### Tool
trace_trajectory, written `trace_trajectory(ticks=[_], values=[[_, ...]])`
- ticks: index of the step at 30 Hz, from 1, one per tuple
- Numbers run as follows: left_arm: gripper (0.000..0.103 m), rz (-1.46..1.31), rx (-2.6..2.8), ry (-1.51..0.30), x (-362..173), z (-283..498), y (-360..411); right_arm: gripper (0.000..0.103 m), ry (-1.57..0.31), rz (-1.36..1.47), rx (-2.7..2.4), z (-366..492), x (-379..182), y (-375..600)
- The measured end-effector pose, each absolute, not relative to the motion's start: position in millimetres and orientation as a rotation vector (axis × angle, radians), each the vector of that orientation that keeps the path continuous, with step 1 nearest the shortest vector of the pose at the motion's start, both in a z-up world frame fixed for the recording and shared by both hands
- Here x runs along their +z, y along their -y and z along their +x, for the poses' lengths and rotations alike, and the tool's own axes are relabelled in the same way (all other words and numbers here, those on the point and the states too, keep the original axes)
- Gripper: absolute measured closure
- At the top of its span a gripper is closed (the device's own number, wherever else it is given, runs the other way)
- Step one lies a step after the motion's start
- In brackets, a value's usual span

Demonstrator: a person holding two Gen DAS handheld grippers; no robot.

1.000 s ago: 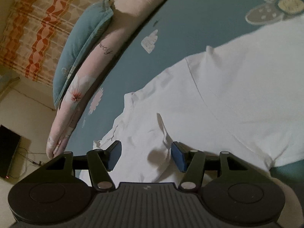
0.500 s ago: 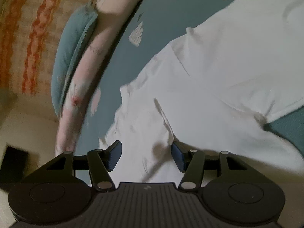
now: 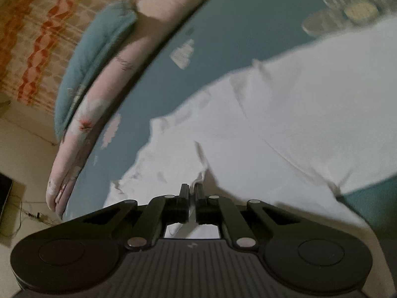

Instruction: Fold clothes

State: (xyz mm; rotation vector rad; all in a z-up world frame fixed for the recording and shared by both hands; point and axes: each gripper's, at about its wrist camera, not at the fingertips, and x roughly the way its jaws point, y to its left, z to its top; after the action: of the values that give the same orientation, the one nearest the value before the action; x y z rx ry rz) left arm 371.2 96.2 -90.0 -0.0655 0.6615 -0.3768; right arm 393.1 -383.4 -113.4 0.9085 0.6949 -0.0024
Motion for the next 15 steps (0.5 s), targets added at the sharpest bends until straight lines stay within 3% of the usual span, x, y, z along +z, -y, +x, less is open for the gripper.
trace_trajectory(ticks=[6,15], values=[[0.003,-0.015,-0.413,-0.678,-92.1,370.6,-82.0,0.098,-0.677,0.77,-0.034,389.5,-90.3,382.4],[0.003,-0.039,-0.384,-0.688,-92.6,373.1,-86.4,0.098,-0.757,0.644,-0.11,381.6,-103.2,375.7]])
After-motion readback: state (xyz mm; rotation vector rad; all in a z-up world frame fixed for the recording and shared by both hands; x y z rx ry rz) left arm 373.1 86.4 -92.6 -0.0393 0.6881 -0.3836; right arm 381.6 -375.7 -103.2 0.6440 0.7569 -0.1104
